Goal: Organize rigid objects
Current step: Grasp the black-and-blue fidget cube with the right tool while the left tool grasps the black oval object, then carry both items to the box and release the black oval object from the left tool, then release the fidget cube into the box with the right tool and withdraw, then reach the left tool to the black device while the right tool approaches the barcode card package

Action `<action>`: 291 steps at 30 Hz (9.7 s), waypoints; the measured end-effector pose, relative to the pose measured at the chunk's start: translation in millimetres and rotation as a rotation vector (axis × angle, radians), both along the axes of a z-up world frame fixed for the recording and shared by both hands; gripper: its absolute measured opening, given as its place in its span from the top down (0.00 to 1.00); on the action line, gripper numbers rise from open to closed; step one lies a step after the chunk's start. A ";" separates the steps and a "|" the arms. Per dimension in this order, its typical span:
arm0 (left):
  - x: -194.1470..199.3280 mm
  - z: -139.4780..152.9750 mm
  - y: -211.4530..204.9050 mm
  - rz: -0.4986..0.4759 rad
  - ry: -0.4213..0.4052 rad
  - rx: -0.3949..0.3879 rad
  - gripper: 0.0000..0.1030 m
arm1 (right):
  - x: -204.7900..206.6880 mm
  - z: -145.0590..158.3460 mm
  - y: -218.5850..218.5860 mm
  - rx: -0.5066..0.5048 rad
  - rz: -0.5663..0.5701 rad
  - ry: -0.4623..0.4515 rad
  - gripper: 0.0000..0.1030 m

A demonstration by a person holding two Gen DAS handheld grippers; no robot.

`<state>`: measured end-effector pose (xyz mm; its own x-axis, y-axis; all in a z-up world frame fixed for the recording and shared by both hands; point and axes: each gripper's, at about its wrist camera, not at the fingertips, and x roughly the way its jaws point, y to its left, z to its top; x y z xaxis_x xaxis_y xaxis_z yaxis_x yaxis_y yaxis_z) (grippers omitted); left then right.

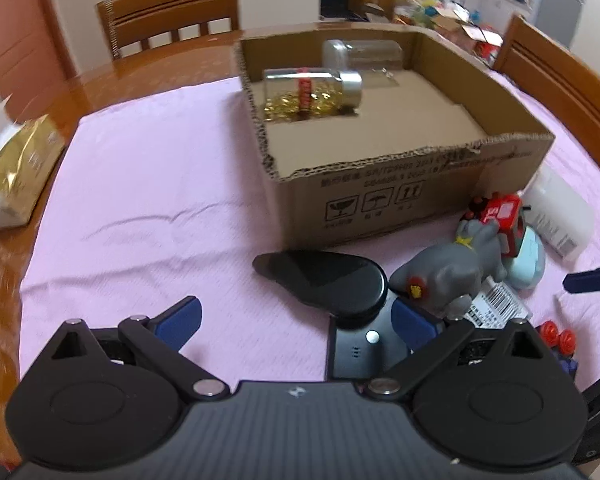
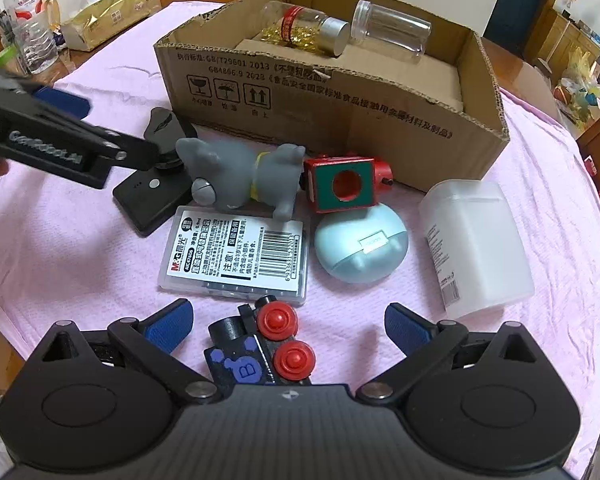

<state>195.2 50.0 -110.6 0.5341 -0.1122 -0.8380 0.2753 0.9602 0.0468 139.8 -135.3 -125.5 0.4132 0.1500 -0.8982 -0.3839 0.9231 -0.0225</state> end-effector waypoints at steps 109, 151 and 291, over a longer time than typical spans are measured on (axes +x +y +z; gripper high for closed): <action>-2.6 -25.3 32.4 0.071 0.035 -0.017 0.01 | -33.8 -0.5 -15.7 0.047 0.144 -0.028 0.35; -11.0 7.5 28.5 0.070 0.052 -0.007 0.13 | -21.3 19.2 -15.5 0.036 0.152 0.009 0.47; 36.4 -28.4 8.6 0.141 0.116 -0.055 0.00 | -33.4 -16.2 -7.2 0.060 0.128 -0.059 0.00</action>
<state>231.6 58.6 -138.9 0.4480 -0.0904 -0.8894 0.1382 0.9899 -0.0310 106.4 -142.5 -141.7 0.4393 0.2572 -0.8607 -0.4979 0.8672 0.0050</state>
